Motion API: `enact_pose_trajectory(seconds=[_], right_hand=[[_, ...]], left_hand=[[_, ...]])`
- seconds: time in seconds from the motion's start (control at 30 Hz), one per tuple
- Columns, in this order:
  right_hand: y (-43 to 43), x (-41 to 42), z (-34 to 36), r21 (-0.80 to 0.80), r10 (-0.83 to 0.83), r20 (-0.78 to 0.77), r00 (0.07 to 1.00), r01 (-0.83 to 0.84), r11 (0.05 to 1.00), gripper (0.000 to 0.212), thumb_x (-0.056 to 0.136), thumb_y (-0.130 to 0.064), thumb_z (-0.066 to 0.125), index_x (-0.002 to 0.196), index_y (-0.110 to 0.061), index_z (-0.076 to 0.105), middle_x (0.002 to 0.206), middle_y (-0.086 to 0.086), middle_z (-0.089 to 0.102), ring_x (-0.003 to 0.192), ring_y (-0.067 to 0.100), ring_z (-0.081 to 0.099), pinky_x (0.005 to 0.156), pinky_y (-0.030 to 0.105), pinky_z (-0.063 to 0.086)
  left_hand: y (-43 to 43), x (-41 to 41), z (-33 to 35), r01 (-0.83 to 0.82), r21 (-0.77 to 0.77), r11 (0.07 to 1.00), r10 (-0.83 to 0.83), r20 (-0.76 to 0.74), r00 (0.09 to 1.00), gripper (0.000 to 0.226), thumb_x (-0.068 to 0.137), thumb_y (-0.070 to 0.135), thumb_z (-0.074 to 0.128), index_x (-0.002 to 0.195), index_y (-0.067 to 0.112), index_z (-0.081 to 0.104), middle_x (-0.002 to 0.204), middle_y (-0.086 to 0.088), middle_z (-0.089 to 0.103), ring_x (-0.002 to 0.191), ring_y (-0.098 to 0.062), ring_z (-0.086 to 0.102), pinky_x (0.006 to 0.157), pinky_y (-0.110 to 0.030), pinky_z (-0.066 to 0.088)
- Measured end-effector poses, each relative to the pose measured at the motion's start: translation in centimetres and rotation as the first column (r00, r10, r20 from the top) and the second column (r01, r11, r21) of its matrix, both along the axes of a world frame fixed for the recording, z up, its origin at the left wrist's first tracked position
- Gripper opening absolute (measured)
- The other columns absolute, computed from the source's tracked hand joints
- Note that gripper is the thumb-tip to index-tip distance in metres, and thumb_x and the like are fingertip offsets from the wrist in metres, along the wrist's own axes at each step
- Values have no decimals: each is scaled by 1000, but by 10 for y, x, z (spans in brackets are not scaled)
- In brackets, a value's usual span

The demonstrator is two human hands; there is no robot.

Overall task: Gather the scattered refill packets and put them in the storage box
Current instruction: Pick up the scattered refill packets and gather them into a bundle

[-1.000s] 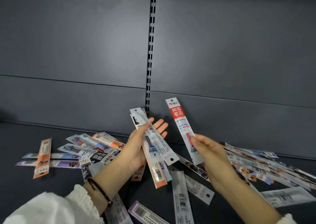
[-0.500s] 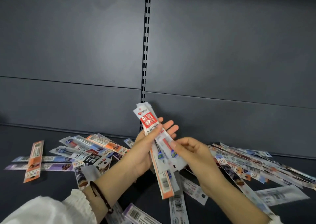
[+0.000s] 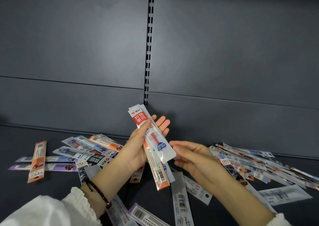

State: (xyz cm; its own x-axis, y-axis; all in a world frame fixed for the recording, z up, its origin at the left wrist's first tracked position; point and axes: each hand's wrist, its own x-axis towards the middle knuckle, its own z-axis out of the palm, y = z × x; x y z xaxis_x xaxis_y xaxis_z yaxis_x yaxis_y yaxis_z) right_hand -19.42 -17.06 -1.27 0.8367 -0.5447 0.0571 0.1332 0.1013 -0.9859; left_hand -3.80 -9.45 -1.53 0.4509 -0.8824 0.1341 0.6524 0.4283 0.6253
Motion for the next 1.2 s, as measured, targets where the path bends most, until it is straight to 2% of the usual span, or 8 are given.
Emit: enact_pose_trajectory(seconds=[0.27, 0.43, 0.57, 0.73, 0.83, 0.93, 1.1, 1.2], right_hand=[[-5, -1, 1, 136, 44, -24, 999, -41, 990, 36, 69, -10, 72, 104, -13, 71, 93, 11, 74, 82, 20, 63, 75, 31, 49], [-19, -3, 6, 295, -226, 18, 974, 211, 932, 19, 87, -1, 59, 96, -14, 70, 80, 6, 74, 68, 13, 66, 64, 26, 51], [-30, -6, 4, 354, -413, 8, 911, 383, 853, 16, 88, -5, 62, 101, -14, 66, 96, 13, 71, 85, 20, 64, 74, 30, 51], [-20, -3, 1, 378, -283, -21, 959, 270, 886, 33, 69, -20, 77, 100, -13, 66, 89, 8, 76, 84, 22, 69, 69, 31, 51], [-19, -3, 4, 412, -243, 45, 969, 204, 888, 46, 68, -31, 74, 108, -13, 63, 95, 7, 76, 77, 17, 72, 67, 29, 52], [-17, -4, 7, 352, -185, 81, 979, 146, 925, 59, 66, -49, 65, 115, -17, 62, 97, 1, 76, 85, 15, 71, 71, 30, 51], [-11, 1, 1, 393, -231, 129, 964, 164, 905, 31, 66, -17, 75, 96, -12, 66, 86, 4, 73, 74, 15, 65, 67, 27, 53], [-24, -5, 7, 460, -368, 149, 918, 265, 847, 23, 73, -20, 72, 94, -14, 66, 86, 0, 71, 85, 14, 64, 75, 27, 49]], left_hand=[[1, -2, 0, 79, -9, 997, -79, 38, 996, 49, 83, 26, 53, 130, 15, 53, 123, -9, 67, 106, -22, 68, 82, -36, 58], [0, 6, -3, 59, 37, 998, -58, -37, 998, 43, 91, 19, 51, 133, 13, 50, 123, -14, 66, 108, -29, 66, 86, -50, 55], [-2, 6, -7, -22, 155, 988, 21, 6, 1000, 37, 95, 14, 51, 131, 11, 52, 115, -14, 70, 100, -31, 69, 83, -47, 57], [0, 9, -9, -73, 207, 976, 80, -26, 996, 37, 93, 13, 54, 130, 11, 54, 117, -18, 68, 107, -35, 65, 90, -55, 50], [2, 8, -6, -82, 199, 977, 92, -39, 995, 32, 92, 11, 55, 125, 9, 56, 119, -20, 67, 110, -36, 63, 93, -57, 46], [4, 9, -4, -110, 171, 979, 124, -74, 990, 31, 92, 11, 55, 123, 10, 56, 118, -20, 67, 112, -35, 62, 96, -59, 44], [1, -6, -9, -2, 146, 989, 7, -35, 999, 41, 89, 13, 56, 130, 11, 53, 116, -21, 68, 105, -34, 67, 94, -56, 49], [2, -16, -4, 70, 146, 987, -71, 1, 997, 29, 91, 11, 54, 119, 9, 58, 106, -22, 71, 95, -31, 71, 90, -51, 52]])
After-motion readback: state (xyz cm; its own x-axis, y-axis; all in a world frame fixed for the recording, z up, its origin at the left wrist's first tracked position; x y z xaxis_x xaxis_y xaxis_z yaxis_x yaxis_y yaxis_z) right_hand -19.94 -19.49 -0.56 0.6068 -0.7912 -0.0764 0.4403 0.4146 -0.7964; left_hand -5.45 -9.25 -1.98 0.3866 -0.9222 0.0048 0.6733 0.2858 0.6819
